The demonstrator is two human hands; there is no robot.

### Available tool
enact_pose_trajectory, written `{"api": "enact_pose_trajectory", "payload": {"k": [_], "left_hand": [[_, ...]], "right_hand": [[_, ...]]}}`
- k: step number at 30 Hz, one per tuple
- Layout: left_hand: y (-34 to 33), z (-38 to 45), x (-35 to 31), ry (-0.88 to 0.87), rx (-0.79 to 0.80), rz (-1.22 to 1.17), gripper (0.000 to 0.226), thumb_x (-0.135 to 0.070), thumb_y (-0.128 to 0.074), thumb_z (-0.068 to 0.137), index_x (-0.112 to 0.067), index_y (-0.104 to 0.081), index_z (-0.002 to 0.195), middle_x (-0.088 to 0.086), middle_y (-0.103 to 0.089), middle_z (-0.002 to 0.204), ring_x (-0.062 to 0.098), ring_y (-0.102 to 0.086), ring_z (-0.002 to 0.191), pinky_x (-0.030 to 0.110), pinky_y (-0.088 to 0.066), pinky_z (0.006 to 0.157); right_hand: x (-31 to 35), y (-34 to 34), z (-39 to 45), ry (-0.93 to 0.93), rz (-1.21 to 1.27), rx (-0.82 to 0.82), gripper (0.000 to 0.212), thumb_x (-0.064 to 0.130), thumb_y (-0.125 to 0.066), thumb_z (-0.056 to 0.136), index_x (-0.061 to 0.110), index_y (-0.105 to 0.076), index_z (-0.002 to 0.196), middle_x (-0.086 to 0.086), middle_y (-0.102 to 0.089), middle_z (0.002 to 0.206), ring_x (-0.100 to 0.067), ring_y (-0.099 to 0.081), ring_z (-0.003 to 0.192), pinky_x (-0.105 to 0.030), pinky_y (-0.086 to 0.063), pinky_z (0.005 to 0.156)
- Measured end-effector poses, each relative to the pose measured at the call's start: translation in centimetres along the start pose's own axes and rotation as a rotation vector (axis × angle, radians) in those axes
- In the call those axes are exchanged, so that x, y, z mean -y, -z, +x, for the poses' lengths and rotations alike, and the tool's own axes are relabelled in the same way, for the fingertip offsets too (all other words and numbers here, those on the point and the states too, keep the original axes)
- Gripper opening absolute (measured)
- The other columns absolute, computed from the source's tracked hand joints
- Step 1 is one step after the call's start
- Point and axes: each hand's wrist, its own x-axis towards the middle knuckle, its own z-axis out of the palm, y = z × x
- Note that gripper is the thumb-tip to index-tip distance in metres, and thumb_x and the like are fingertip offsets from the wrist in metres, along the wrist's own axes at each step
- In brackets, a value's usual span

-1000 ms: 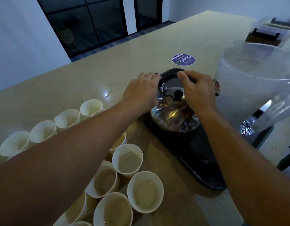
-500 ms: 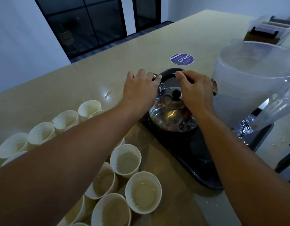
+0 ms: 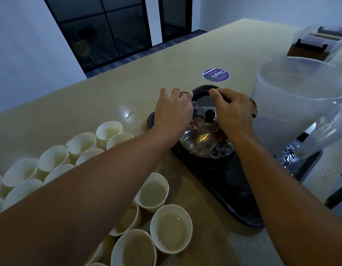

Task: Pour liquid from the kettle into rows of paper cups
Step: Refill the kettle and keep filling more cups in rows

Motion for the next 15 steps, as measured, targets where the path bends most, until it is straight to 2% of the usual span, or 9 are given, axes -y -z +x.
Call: {"api": "enact_pose_trajectory", "payload": {"k": [5, 10, 13, 15], "left_hand": [[0.0, 0.4, -0.2, 0.036, 0.026, -0.037, 0.054, -0.021, -0.041, 0.103, -0.01, -0.03, 0.154, 0.003, -0.059, 0.13, 0.027, -0.047, 0.124, 0.045, -0.035, 0.099], [0.0, 1.3, -0.1, 0.117, 0.079, -0.061, 0.046, -0.021, -0.045, 0.1, -0.014, -0.043, 0.145, 0.001, -0.059, 0.13, 0.025, -0.045, 0.124, 0.043, -0.033, 0.098], [-0.1, 1.7, -0.2, 0.133, 0.101, -0.104, 0.048, -0.021, -0.048, 0.099, -0.015, -0.042, 0.147, 0.001, -0.056, 0.134, 0.024, -0.044, 0.126, 0.043, -0.033, 0.099], [-0.3, 1.7, -0.3, 0.138, 0.109, -0.121, 0.053, -0.02, -0.046, 0.1, -0.014, -0.036, 0.151, 0.001, -0.054, 0.137, 0.024, -0.042, 0.128, 0.042, -0.033, 0.099]], "right_hand": [[-0.1, 0.0, 0.0, 0.01, -0.01, 0.007, 0.026, 0.04, -0.059, 0.098, 0.027, -0.078, 0.109, 0.015, -0.073, 0.091, -0.003, -0.066, 0.09, -0.018, -0.049, 0.078], [0.0, 0.0, -0.1, 0.012, -0.01, 0.013, 0.025, 0.038, -0.059, 0.099, 0.025, -0.078, 0.11, 0.016, -0.071, 0.089, 0.0, -0.064, 0.086, -0.014, -0.047, 0.077], [0.1, 0.0, -0.1, 0.016, -0.015, 0.012, 0.025, 0.038, -0.059, 0.099, 0.025, -0.077, 0.11, 0.017, -0.07, 0.089, 0.001, -0.064, 0.086, -0.013, -0.047, 0.077], [0.0, 0.1, -0.2, 0.019, -0.016, 0.018, 0.025, 0.038, -0.059, 0.099, 0.024, -0.077, 0.111, 0.016, -0.069, 0.089, 0.003, -0.064, 0.085, -0.007, -0.044, 0.074]]}}
